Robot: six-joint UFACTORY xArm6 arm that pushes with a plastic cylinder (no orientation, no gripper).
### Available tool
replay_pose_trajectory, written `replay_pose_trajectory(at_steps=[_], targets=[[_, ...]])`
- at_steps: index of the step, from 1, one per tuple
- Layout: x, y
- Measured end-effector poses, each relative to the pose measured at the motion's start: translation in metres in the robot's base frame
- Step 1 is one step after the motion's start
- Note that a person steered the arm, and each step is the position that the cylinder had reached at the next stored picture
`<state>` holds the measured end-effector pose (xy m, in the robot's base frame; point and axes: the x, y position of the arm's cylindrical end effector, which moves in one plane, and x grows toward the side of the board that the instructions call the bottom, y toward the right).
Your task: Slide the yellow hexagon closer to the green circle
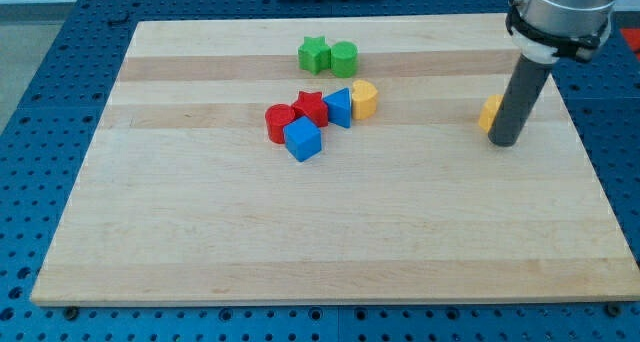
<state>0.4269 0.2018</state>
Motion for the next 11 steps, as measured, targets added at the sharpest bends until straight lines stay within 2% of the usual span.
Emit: replay_pose_trajectory(at_steps=[1, 3, 5, 6, 7, 11], targets=[[-0.019, 0.0], [-0.031, 0.004], [-0.041, 0.054], [-0.051, 0.051], [-0.066, 0.034], [-0.067, -0.078]])
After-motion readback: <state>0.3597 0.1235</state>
